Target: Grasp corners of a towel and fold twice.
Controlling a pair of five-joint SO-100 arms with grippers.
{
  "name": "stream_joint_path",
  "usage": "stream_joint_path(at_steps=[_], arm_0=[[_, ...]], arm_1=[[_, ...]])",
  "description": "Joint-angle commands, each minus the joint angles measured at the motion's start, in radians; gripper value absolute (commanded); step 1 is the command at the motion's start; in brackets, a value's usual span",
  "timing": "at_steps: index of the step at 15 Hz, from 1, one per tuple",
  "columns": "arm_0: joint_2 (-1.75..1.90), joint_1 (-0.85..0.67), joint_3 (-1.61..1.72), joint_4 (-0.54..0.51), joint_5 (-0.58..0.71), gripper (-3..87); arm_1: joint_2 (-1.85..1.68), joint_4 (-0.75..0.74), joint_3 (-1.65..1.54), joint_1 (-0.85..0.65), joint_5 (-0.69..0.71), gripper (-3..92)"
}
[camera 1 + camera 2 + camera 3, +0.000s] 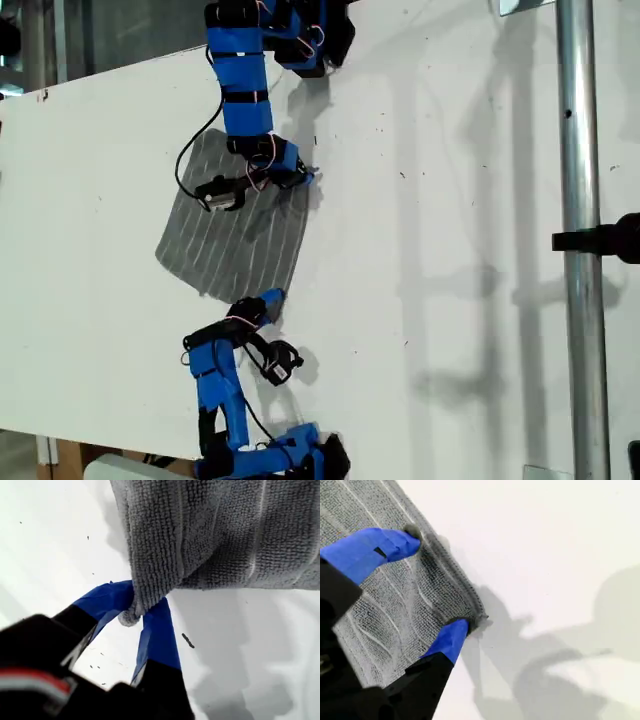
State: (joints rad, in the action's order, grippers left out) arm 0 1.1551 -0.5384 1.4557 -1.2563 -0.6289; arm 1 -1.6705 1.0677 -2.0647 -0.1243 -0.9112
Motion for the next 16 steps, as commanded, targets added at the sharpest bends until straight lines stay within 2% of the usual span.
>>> stream_joint_path(at_steps=[1,3,7,10,12,14,16], arm_0=[[-0.052,-0.011,-0.101,-0.003,-0.009,20.5],[-0.091,-0.025,-0.127,-0.006,-0.002,-1.6],[-0.014,0.006,-0.089,-0.011,-0.008,-1.7],[0.170,0.110,-0.063,-0.098,-0.061,-1.7],[0.324,0.218,0.002,-0.143,-0.147,-1.7],[0.454,0.325,0.080,-0.210,-0.290,-1.7],[0.575,0.433,0.173,-0.233,-0.442,-1.7]], arm_1=[[-0.040,-0.008,0.017,0.014,-0.011,-0.2],[-0.041,-0.009,0.018,0.015,-0.012,-0.2],[-0.049,-0.003,0.028,0.028,-0.012,-0.3],[-0.095,0.057,0.080,0.094,-0.051,-0.3],[-0.100,0.081,0.146,0.190,-0.103,-0.3],[-0.038,0.067,0.255,0.298,-0.152,-0.3],[0.138,0.100,0.485,0.387,-0.161,-0.3]])
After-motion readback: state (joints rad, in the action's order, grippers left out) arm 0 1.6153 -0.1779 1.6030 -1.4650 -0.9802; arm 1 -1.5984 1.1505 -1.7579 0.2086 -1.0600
